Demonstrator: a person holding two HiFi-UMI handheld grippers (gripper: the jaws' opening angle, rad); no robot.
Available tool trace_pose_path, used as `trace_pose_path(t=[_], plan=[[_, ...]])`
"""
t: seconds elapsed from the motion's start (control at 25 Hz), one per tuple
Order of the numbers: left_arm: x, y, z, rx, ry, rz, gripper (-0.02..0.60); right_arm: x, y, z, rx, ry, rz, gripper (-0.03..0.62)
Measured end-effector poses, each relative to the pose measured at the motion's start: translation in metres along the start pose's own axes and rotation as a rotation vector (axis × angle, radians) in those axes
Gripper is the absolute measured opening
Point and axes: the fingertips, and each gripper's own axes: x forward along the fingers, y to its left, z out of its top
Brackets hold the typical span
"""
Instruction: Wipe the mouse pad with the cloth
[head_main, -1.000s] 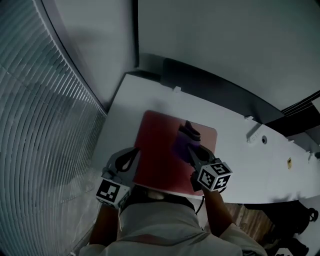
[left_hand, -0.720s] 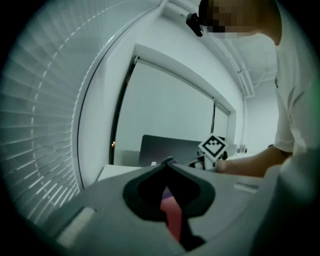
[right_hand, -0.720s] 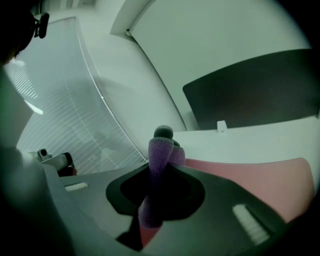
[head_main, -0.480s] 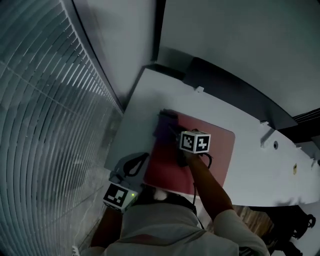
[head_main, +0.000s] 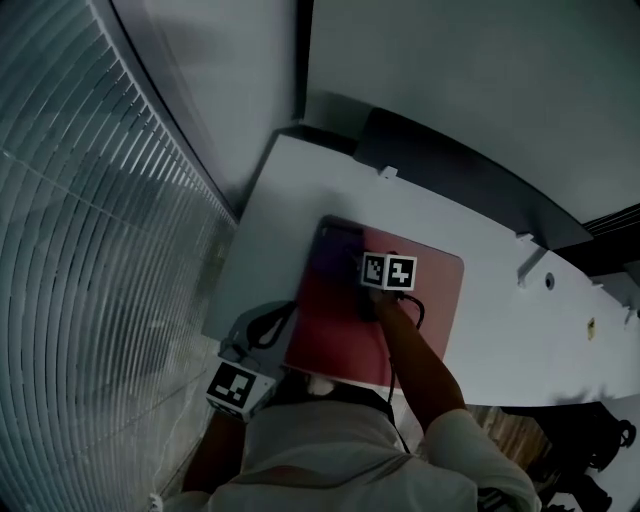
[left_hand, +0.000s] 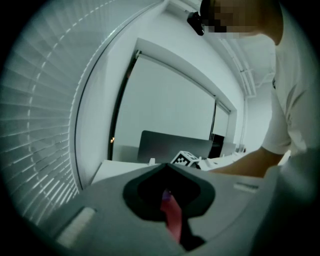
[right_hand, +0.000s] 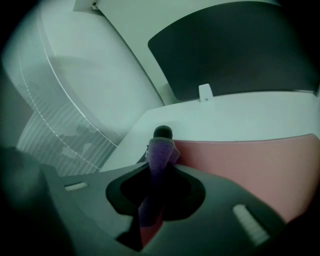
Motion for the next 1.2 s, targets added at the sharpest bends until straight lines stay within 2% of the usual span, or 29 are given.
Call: trace_pose_path(t=[0.12, 0.4, 0.72, 1.2], plan=[[0.013, -0.025, 0.007, -0.010, -0.001, -0.023, 0.003, -0.021, -0.032, -0.006, 0.010, -0.005, -0.043, 0.054], [0.037, -0.078, 0.012, 0.047, -0.010, -0.058, 0.003, -0.084, -0.111, -0.021, 0.068, -0.019, -0.130, 0.055], [0.063, -0.130, 0.013, 0.046, -0.015, -0.080, 0.003, -0.147, -0.195, -0.035, 0.092, -0.042, -0.218, 0.056], [0.084, -0.194, 0.016, 0.045, -0.017, -0.070, 0.003, -0.236, -0.298, -0.061, 0.111, -0.076, -0.376, 0.058]])
